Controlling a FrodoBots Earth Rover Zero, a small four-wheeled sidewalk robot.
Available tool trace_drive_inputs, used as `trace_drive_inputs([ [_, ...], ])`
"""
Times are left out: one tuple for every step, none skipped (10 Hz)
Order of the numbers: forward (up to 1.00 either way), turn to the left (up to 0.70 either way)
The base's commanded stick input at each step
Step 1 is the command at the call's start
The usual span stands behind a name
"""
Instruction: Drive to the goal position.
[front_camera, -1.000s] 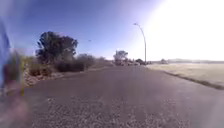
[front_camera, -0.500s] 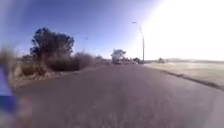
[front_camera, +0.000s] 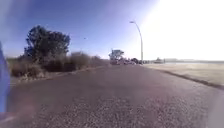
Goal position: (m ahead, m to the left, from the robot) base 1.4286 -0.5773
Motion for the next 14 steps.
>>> trace_drive_inputs([
  [0.7, 0.0],
  [0.7, 0.0],
  [0.7, 0.0],
  [0.7, 0.0],
  [0.7, 0.0],
  [0.7, 0.0],
  [0.7, 0.0],
  [0.7, 0.0],
  [0.7, 0.0],
  [0.7, 0.0],
  [0.7, 0.0],
  [0.7, 0.0],
  [0.7, 0.0],
  [0.7, 0.0],
])
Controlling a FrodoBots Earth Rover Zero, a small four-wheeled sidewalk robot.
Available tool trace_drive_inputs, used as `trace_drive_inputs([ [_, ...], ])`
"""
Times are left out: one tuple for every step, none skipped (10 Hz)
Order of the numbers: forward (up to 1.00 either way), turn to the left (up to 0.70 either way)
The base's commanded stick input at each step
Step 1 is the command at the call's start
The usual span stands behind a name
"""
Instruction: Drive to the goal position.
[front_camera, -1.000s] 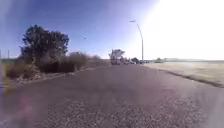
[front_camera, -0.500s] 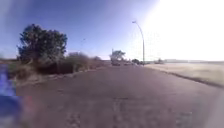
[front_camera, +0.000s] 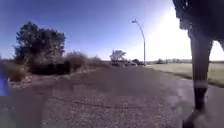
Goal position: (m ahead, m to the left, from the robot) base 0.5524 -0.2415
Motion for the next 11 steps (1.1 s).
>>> trace_drive_inputs([
  [0.7, 0.0],
  [0.7, 0.0],
  [0.7, 0.0],
  [0.7, 0.0],
  [0.7, 0.0],
  [0.7, 0.0],
  [0.7, 0.0],
  [0.7, 0.0],
  [0.7, 0.0],
  [0.7, 0.0],
  [0.4, 0.0],
])
